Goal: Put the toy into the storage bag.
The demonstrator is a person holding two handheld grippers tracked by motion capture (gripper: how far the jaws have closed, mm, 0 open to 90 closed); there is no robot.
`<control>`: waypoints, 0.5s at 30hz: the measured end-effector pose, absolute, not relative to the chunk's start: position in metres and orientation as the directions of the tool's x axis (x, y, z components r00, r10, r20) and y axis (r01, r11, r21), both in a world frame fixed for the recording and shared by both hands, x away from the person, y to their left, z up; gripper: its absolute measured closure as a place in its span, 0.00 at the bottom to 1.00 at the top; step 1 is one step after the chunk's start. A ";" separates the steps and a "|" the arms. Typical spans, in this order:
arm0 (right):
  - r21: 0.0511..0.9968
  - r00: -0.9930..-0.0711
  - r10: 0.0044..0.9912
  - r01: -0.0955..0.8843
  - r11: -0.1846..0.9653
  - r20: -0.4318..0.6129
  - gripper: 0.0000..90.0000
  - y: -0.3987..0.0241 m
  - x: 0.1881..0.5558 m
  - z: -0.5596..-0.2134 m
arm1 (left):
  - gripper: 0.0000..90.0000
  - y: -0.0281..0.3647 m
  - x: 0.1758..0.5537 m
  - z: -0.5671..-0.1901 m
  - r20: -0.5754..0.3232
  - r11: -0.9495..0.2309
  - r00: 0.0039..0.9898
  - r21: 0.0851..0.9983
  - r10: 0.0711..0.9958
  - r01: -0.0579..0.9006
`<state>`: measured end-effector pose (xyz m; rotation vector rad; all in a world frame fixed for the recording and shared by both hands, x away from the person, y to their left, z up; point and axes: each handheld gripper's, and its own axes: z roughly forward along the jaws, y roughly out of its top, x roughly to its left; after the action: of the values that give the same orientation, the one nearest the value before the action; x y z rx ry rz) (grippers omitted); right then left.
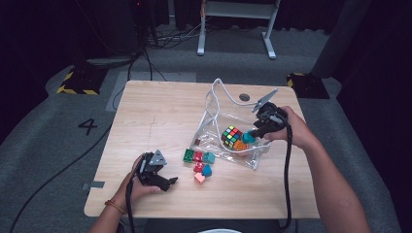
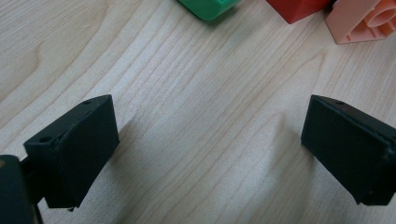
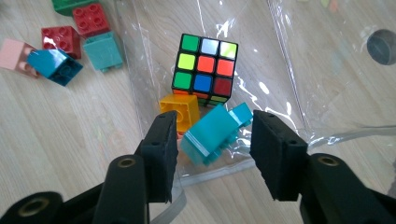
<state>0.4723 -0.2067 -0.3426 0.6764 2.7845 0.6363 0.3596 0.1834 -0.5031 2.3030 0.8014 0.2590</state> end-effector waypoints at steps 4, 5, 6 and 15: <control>0.526 -0.863 0.496 0.379 0.762 -0.098 0.47 -0.211 0.464 -0.342 | 0.05 0.183 0.360 -0.503 -0.032 -0.582 0.791 0.659 0.611 0.477; 0.545 -0.862 0.491 0.354 0.759 -0.124 0.45 -0.213 0.462 -0.341 | 0.05 0.183 0.360 -0.503 -0.032 -0.582 0.791 0.659 0.611 0.477; 0.559 -0.859 0.495 0.350 0.752 -0.128 0.44 -0.214 0.459 -0.339 | 0.05 0.183 0.360 -0.503 -0.032 -0.582 0.791 0.659 0.611 0.477; 0.760 -0.856 0.503 0.248 0.601 -0.119 0.39 -0.226 0.421 -0.331 | 0.05 0.183 0.359 -0.503 -0.032 -0.582 0.790 0.659 0.612 0.477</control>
<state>0.4212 -0.2258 -0.3309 0.6088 2.5098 1.1189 0.3595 0.1833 -0.5031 2.3021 0.8025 0.2599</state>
